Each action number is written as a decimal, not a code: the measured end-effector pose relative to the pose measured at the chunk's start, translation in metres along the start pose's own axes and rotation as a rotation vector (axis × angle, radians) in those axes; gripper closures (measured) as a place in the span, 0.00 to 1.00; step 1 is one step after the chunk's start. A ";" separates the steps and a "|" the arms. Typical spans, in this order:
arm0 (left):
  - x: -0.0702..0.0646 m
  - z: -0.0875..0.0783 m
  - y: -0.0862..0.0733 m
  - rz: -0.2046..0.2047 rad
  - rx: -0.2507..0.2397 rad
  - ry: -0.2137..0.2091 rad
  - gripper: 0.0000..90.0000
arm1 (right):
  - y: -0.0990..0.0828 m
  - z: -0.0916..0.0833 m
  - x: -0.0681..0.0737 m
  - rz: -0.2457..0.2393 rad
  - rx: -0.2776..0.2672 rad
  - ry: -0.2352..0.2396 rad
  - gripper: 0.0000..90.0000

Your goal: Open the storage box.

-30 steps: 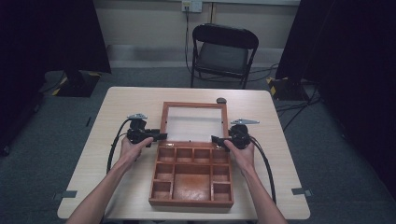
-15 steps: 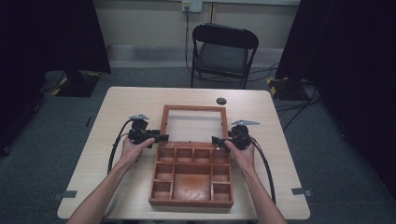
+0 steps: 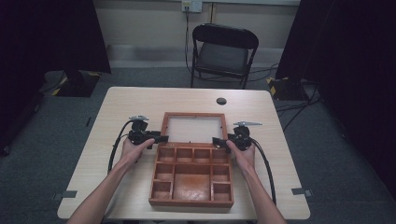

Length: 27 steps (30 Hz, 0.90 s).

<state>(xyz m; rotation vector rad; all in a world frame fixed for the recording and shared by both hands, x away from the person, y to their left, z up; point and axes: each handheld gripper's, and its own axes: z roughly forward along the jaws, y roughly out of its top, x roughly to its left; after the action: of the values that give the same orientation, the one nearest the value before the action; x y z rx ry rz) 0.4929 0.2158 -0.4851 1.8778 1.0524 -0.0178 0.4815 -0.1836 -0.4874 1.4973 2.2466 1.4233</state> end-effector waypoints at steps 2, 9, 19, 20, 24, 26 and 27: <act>0.000 0.000 0.000 0.006 -0.001 0.006 0.39 | 0.000 0.001 -0.001 0.006 0.006 0.001 0.15; -0.001 -0.003 0.001 0.007 -0.004 0.021 0.38 | 0.000 0.001 -0.002 0.010 0.012 0.002 0.15; -0.008 -0.025 0.000 0.067 -0.004 0.070 0.34 | 0.002 -0.015 -0.002 -0.039 -0.007 -0.075 0.17; -0.008 -0.027 0.000 0.064 -0.013 0.077 0.34 | 0.001 -0.017 -0.001 -0.044 -0.005 -0.079 0.17; -0.009 -0.036 -0.003 0.077 -0.007 0.101 0.30 | 0.000 -0.027 -0.001 -0.063 -0.009 -0.097 0.17; -0.009 -0.040 -0.007 0.080 -0.001 0.107 0.30 | 0.000 -0.033 0.000 -0.073 -0.013 -0.103 0.17; -0.010 -0.042 -0.008 0.084 0.003 0.106 0.30 | -0.001 -0.036 0.000 -0.073 -0.014 -0.106 0.17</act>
<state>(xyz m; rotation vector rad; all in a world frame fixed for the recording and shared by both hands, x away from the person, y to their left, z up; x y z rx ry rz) 0.4647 0.2420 -0.4640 1.9415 1.0443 0.1310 0.4621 -0.2068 -0.4676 1.4350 2.2008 1.3049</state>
